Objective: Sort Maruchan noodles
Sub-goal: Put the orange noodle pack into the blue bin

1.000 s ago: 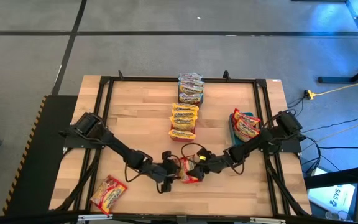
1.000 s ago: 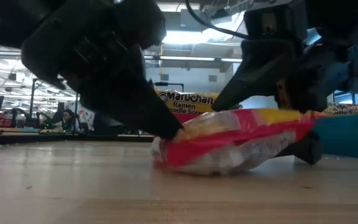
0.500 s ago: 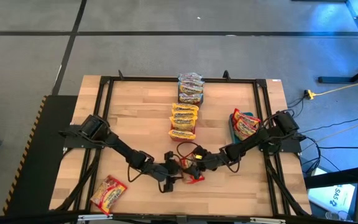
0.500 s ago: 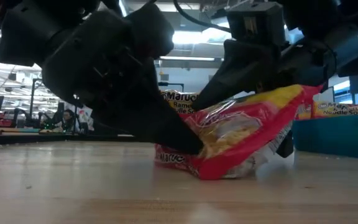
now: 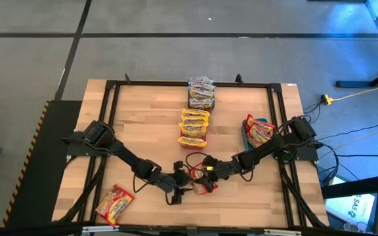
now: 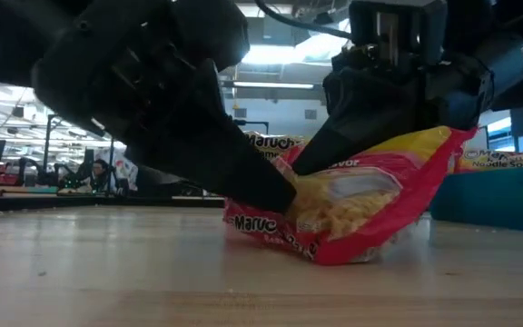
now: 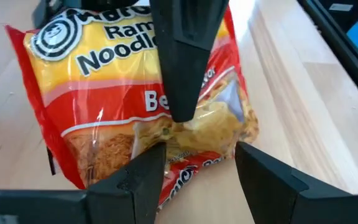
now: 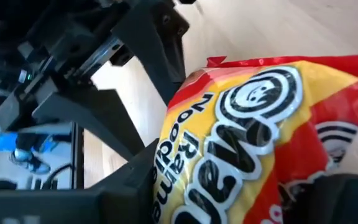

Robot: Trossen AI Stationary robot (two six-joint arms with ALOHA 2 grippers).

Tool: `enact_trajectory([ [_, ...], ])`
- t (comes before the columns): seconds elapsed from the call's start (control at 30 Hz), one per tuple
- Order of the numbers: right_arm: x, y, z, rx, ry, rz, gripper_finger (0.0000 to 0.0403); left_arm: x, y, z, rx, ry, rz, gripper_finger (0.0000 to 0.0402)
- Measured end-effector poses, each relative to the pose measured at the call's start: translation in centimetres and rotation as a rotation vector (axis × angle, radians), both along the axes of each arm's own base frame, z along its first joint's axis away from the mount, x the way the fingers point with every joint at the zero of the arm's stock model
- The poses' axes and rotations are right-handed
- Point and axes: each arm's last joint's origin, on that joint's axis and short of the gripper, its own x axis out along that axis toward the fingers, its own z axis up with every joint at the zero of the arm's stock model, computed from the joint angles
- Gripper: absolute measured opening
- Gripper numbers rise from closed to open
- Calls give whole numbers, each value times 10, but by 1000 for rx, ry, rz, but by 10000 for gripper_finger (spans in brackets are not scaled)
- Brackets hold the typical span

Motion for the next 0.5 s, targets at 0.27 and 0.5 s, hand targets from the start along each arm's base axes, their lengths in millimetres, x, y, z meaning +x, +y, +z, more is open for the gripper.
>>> enact_trajectory([
  [0.27,-6,1,13,-93,4,163,189,-13,-6,26,25,27,-31,192],
  [0.5,-26,-8,50,-224,50,226,138,-22,-14,34,64,33,-42,192],
])
